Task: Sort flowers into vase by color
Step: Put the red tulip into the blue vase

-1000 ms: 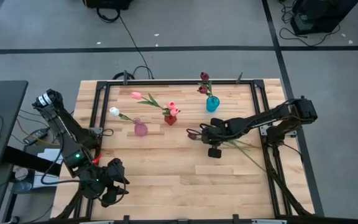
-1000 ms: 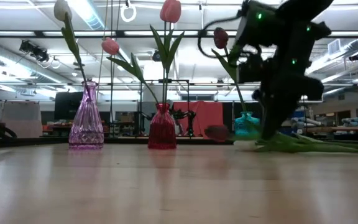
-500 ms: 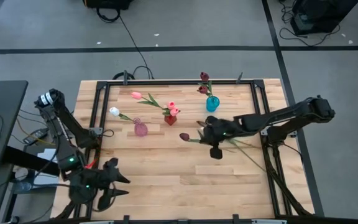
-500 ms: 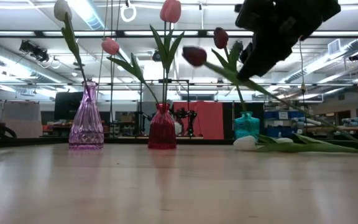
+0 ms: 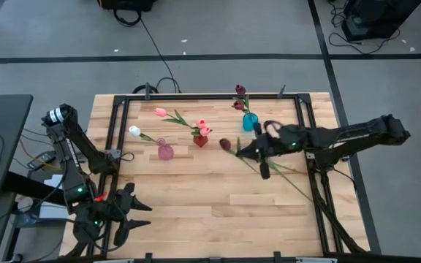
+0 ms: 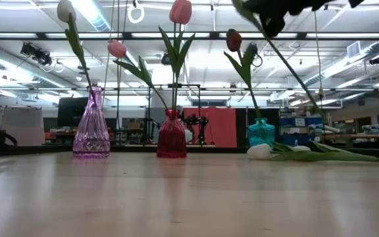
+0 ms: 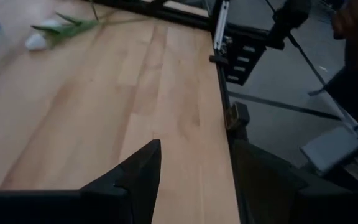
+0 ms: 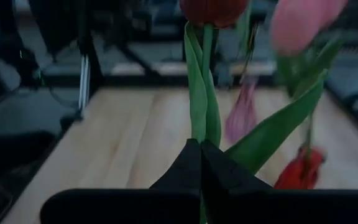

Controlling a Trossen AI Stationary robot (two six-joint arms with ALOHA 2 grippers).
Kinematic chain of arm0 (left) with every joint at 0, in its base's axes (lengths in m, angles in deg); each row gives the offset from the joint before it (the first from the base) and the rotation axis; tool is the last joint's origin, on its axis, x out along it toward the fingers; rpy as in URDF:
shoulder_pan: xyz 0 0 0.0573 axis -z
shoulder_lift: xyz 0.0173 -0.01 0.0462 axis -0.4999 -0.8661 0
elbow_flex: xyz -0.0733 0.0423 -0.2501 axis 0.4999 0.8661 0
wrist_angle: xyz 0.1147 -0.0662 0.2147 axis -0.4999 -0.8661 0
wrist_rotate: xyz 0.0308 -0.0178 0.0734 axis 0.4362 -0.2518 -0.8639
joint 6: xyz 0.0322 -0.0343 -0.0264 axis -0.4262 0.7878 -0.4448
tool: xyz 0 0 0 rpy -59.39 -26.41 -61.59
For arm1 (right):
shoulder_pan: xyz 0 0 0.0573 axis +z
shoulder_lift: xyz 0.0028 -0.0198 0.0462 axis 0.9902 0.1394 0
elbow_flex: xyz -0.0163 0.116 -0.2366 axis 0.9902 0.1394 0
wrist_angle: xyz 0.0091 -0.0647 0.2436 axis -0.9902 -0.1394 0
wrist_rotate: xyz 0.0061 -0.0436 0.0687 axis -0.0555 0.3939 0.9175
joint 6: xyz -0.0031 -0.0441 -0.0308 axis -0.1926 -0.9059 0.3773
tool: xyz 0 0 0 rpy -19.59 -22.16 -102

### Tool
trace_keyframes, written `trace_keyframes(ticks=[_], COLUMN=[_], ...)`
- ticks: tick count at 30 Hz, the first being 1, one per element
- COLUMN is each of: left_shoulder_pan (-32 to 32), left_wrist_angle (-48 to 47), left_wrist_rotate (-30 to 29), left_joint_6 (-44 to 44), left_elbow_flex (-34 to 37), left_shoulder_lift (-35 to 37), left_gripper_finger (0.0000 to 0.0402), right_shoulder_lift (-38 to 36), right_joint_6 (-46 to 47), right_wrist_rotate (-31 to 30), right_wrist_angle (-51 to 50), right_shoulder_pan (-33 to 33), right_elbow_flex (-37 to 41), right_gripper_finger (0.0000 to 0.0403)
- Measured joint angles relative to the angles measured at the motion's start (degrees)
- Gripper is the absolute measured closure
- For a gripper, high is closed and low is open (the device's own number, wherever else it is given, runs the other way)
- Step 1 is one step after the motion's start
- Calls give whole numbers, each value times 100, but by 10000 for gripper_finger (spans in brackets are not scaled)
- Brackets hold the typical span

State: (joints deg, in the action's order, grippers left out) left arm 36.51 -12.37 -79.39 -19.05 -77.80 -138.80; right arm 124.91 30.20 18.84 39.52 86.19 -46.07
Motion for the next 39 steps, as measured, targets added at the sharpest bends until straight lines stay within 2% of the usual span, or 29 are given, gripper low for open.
trace_keyframes(ticks=[6, 13, 17, 22, 27, 29, 35, 39], left_shoulder_pan=[-11, -11, -11, -11, -11, -11, -11, -11], left_wrist_angle=[12, -21, -41, 4, -6, -26, -148, -148], left_wrist_rotate=[-244, -593, -600, -595, -594, -610, -813, -847], left_joint_6=[43, 20, 17, 34, 26, 22, 12, 13], left_elbow_flex=[0, 0, 0, 0, 0, 0, 0, 0], left_shoulder_lift=[-2, -2, -4, -4, -4, -4, -7, -7], left_gripper_finger=[195, 195, 195, 195, 195, 195, 195, 195], right_shoulder_lift=[-541, -444, -404, -697, -1036, -1132, -1067, -981], right_joint_6=[-151, -196, -277, -492, -728, -843, -1008, -1005], right_wrist_rotate=[-816, -779, -853, -1483, -2729, -3017, -3049, -2606], right_wrist_angle=[60, 481, 522, 678, 525, 554, 675, 1120], right_shoulder_pan=[-56, -7, -4, -4, -30, -121, -836, -1524], right_elbow_flex=[1, 4, 7, 7, 7, 7, 44, 298], right_gripper_finger=[398, 398, 398, 398, 398, 398, 398, 398])
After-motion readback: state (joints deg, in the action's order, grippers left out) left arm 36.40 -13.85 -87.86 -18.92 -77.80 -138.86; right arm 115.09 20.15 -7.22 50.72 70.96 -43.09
